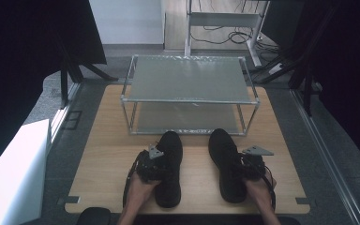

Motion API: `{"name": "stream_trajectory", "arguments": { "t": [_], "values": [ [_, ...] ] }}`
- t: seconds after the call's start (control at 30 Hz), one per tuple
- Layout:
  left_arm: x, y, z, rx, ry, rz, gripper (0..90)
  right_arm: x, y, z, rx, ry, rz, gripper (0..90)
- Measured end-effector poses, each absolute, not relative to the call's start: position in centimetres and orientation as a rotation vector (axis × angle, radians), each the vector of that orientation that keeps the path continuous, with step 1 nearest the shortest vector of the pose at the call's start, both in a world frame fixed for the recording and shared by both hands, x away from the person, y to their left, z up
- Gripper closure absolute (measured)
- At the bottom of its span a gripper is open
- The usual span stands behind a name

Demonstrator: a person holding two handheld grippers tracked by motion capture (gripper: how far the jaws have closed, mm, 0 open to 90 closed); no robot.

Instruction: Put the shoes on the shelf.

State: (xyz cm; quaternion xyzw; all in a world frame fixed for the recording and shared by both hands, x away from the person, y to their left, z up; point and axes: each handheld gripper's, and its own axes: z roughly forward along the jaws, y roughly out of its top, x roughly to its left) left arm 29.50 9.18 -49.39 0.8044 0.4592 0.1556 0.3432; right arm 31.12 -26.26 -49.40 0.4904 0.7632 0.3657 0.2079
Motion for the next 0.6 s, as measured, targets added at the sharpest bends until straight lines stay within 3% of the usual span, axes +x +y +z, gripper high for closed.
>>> {"name": "stream_trajectory", "arguments": {
  "t": [0.03,0.07,0.13,0.17,0.33,0.6],
  "values": [
    [29.4,9.2,-49.2,2.098,1.194,0.425,21.5,31.1,-26.3,-49.4,1.365,2.124,1.018,48.5],
    [29.3,9.2,-49.1,2.110,1.188,0.471,27.7,31.1,-26.3,-49.4,1.366,2.117,1.010,52.1],
    [29.4,9.6,-48.9,2.108,1.192,0.495,48.2,30.8,-26.1,-49.2,1.330,2.083,0.947,66.5],
    [29.4,9.8,-48.8,2.102,1.197,0.499,53.0,30.7,-26.0,-49.1,1.314,2.076,0.941,70.7],
    [29.5,10.5,-48.8,2.086,1.212,0.551,73.0,30.6,-26.2,-49.0,1.332,2.051,0.949,74.3],
    [30.0,12.7,-48.9,1.963,1.240,0.425,78.7,31.0,-28.3,-49.0,1.522,2.006,1.134,75.7]
  ]
}}
